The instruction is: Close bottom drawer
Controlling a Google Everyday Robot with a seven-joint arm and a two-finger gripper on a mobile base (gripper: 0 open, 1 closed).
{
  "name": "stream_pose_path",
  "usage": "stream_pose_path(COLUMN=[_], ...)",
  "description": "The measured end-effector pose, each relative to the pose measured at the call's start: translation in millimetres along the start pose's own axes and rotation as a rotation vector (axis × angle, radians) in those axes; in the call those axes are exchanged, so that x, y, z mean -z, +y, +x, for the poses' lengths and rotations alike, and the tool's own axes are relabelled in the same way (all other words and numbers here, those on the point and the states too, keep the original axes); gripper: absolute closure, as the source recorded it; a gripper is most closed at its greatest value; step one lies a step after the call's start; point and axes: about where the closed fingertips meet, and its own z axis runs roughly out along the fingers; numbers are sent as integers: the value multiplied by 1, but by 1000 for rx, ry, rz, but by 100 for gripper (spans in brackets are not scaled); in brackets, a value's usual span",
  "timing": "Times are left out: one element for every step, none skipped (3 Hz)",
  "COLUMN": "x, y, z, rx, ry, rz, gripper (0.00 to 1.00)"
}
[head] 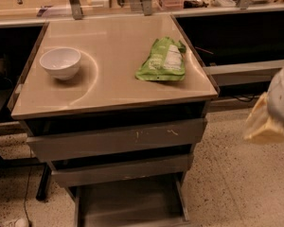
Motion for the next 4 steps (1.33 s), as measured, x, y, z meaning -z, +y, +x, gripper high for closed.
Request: stream_pose_path(x=[-50, -77, -71, -104], y=[52, 78, 72, 98], z=[22, 39, 35, 35], rx=[-34, -52, -47, -91], ry=[6, 41, 33, 33], rz=[-105, -177, -161, -257], gripper=[100, 100, 100, 100])
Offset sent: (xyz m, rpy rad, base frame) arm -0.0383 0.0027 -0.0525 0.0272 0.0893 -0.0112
